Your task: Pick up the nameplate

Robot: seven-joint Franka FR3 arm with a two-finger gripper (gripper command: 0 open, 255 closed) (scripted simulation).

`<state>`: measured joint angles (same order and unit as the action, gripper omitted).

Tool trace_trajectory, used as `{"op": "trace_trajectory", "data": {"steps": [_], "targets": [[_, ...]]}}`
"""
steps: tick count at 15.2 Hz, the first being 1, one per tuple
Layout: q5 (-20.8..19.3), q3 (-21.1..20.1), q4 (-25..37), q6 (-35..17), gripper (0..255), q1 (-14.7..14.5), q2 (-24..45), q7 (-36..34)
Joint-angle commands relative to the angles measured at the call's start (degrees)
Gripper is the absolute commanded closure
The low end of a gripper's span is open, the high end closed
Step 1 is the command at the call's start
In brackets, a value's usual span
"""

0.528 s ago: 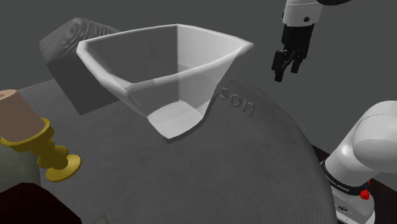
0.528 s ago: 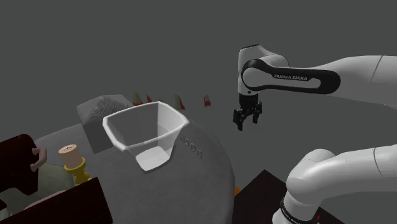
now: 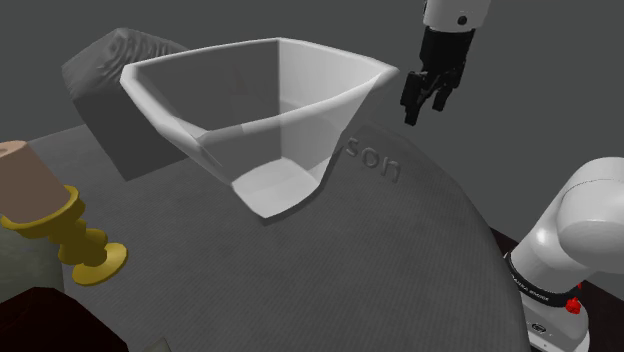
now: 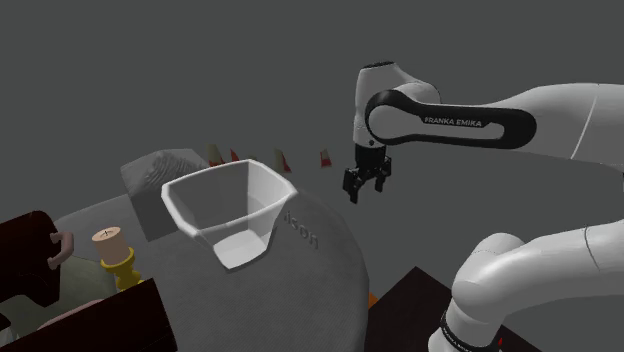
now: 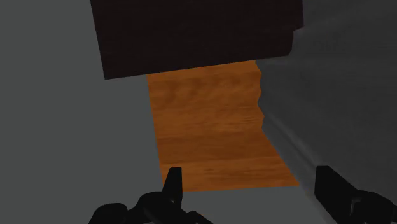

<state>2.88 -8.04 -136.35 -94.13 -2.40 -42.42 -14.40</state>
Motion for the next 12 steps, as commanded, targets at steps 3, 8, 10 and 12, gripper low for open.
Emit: {"op": "trace_trajectory", "data": {"steps": [3,8,10,12], "targets": [[1.69,-4.31,3.3,-2.95,0,-1.46,1.91,-3.93],[2.26,-9.67,8.16,-6.53,0,-2.86,5.07,-9.09],[1.28,-10.89,10.35,-7.92,0,-4.63,6.83,-11.88],[-0.22,-11.82,12.69,-9.21,0,-6.76,8.83,-14.91]]}}
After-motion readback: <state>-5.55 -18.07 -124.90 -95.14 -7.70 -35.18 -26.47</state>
